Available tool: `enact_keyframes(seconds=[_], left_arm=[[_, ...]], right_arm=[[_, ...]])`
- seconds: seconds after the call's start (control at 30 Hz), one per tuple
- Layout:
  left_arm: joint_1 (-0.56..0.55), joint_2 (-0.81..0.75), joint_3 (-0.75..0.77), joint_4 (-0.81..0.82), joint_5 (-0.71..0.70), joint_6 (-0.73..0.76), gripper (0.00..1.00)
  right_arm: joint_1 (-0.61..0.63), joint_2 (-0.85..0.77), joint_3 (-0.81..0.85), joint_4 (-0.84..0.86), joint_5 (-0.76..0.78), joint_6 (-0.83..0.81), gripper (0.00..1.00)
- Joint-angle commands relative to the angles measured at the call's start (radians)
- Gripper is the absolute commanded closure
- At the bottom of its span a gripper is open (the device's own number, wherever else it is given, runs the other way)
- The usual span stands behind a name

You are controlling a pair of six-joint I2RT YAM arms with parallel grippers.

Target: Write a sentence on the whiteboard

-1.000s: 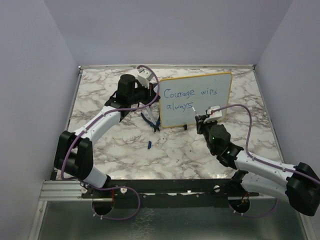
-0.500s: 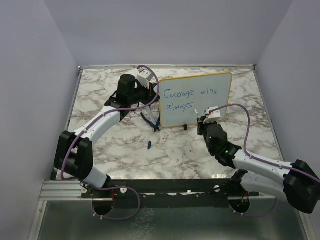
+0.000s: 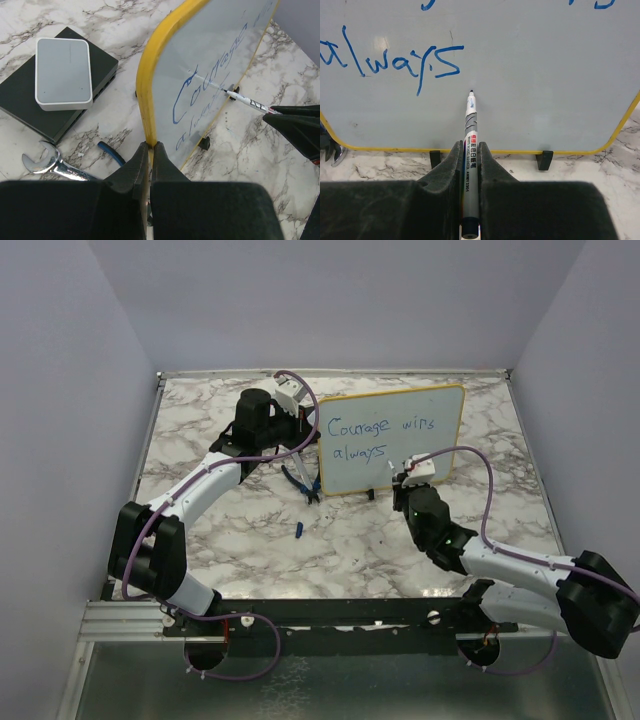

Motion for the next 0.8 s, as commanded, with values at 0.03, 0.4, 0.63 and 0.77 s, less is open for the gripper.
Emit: enact_keyframes(seconds=[0.03,0.4,0.63,0.77], left_arm=[[-0.005,-0.025,0.003,-0.004,0.019,0.003,1.00],[-0.005,-0.025,0.004,-0.004,0.017,0.000,1.00],[-0.005,-0.031,0.003,-0.004,0.002,-0.011,1.00],[-0.004,-0.034,0.003,-0.004,-0.002,-0.024,0.91]], right_arm=[[-0.007,0.022,0.022,0.044,0.035,-0.021,0.99],[-0.008,-0.028,0.014,0.009,0.028,-0.026,0.99],[-0.006,-0.230,0.017,-0.247,-0.048,0.047,0.99],[-0.007,-0.312,0.032,-0.334,-0.080,0.092,0.99]])
